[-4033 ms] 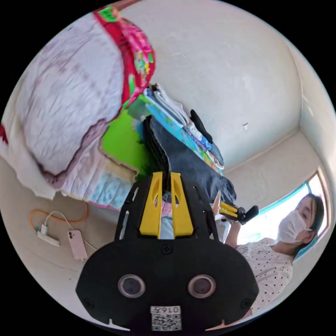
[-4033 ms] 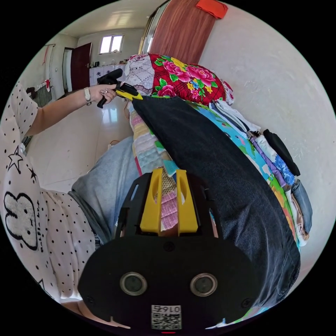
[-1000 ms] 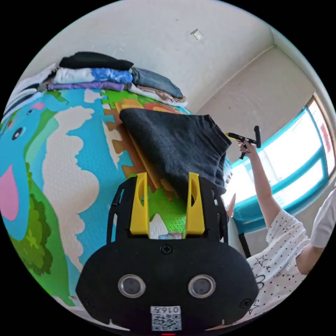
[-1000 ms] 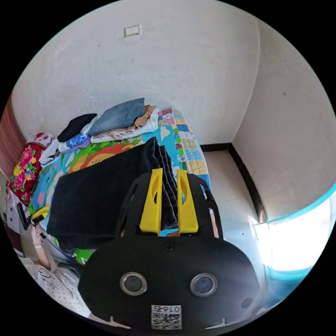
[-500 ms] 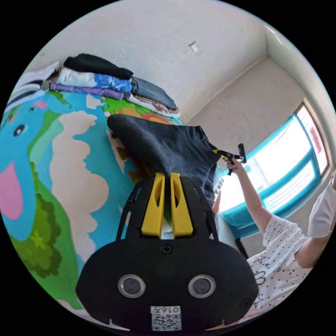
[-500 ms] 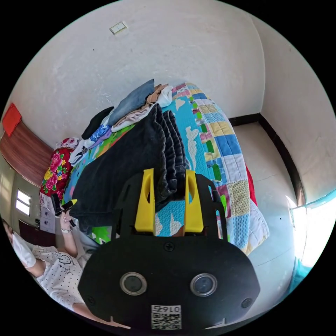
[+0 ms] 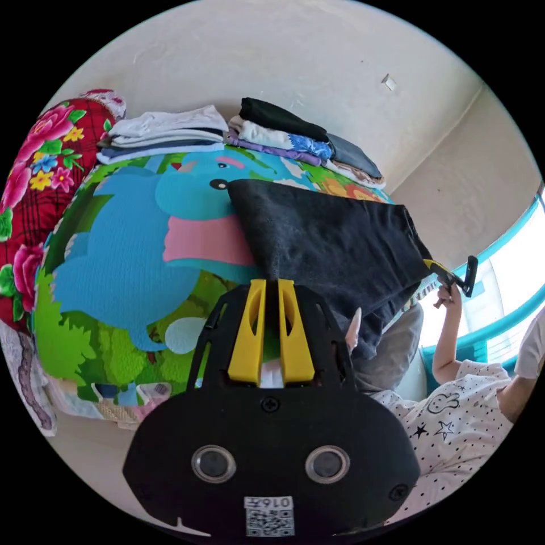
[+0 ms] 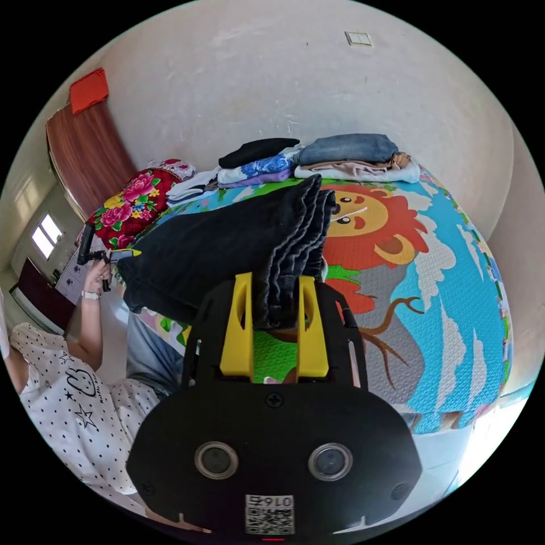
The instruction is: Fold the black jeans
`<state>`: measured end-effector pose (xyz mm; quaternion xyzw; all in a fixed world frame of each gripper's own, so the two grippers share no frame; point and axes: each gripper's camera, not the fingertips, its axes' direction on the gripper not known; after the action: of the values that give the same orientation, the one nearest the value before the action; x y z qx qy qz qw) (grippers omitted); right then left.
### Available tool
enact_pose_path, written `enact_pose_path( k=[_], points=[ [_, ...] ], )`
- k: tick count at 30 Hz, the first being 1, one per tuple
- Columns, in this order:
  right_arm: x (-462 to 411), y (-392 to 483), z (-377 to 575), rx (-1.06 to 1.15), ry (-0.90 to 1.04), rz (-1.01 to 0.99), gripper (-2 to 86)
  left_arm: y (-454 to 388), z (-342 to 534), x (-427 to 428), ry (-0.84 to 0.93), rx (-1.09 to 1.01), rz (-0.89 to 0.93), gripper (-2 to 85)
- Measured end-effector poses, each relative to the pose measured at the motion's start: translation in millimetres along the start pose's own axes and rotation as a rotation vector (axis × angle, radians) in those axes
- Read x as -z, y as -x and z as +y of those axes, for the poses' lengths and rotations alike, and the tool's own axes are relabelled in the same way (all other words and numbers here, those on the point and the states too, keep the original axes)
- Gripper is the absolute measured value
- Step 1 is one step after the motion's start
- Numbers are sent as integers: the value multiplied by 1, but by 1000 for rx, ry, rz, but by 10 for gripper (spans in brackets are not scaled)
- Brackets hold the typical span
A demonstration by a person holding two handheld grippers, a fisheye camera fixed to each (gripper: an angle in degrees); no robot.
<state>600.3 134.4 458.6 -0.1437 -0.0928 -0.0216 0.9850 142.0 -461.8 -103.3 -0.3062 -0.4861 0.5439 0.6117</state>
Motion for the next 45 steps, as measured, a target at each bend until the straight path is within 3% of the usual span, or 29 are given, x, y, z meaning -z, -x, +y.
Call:
enact_pose_path(
  k=[2,5,7,9,12,15,17,22,26,30,32,35,39,45],
  points=[
    [12,23,4,-16,-18,12,115,19,15,8,11,61,13,15],
    [53,62,15,-24,-195,160,67,35,49,42,-131,212,-168,2],
    [73,102,17,56,-319,268,25,26,63,56,-197,184,-182,-3],
    [77,144,7,177,-363,335,7,4,65,55,-196,56,-86,-6],
    [47,189,-33,306,-215,382,-1,-27,60,32,-107,-113,25,-6],
    [-4,194,-65,254,-31,536,-4,-37,70,8,7,-133,-118,-9],
    [-44,183,-68,244,112,650,-4,-36,82,6,-24,-141,-103,-9],
    [-30,185,-98,180,149,567,-5,-36,101,13,-70,-172,-125,-10],
    [5,224,-151,250,-83,494,-5,-41,115,19,-92,-193,-178,-10],
    [-43,221,-201,254,71,441,-4,-35,131,28,-140,-180,-170,-10],
    [-102,202,-216,236,329,417,-3,-30,138,31,-161,-182,-134,-10],
    [-97,199,-228,179,294,355,-3,-23,146,38,-179,-180,-103,-10],
    [-51,235,-222,195,209,451,-4,-15,157,63,-188,-163,-71,-10],
    [26,328,-128,341,71,509,-5,1,167,97,-300,-122,-61,-10]
  ],
)
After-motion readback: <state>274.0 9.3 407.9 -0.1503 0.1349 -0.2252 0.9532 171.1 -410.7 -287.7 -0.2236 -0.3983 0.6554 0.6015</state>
